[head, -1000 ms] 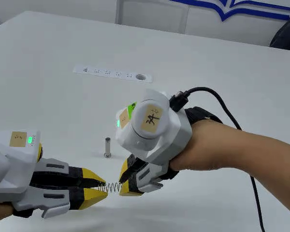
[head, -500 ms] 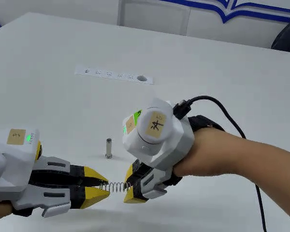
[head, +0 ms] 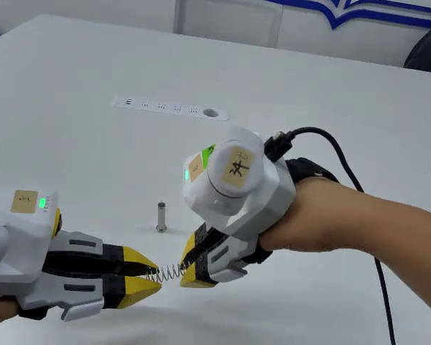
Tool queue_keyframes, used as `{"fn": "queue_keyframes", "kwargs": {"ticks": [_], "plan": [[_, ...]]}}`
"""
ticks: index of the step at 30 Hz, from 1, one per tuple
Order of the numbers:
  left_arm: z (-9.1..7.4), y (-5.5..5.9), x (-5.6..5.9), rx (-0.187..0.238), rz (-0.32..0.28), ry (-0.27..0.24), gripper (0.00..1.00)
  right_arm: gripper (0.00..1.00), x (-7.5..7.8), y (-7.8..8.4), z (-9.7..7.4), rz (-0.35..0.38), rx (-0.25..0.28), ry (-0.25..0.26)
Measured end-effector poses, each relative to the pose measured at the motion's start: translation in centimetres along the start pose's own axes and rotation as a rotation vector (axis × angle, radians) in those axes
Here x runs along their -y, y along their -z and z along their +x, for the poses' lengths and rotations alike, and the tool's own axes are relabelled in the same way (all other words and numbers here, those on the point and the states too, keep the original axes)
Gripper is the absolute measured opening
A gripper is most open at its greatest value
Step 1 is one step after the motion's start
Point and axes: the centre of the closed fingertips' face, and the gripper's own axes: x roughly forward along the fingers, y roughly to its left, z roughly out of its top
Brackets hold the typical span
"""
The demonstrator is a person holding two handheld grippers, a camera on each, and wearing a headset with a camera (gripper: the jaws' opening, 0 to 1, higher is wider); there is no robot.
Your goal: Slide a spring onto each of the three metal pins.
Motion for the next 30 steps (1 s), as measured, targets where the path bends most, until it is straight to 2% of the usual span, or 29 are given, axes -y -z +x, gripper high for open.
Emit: {"fn": "queue_keyframes", "kwargs": {"ticks": [12,25,30], "plan": [[0.1,0.4,0.1,-0.010,-0.004,0.001,0.11,0.12,-0.5,-2.8,-0.2,-0.040,0.043,-0.008],[0.3,0.3,-0.5,0.000,-0.004,-0.024,0.12,0.12,-0.1,-3.5,0.0,-0.061,0.035,-0.006],[-0.1,0.6,-1.0,-0.004,-0.015,-0.045,0.20,0.12,0.6,-3.3,-0.3,-0.060,0.024,0.007]]}}
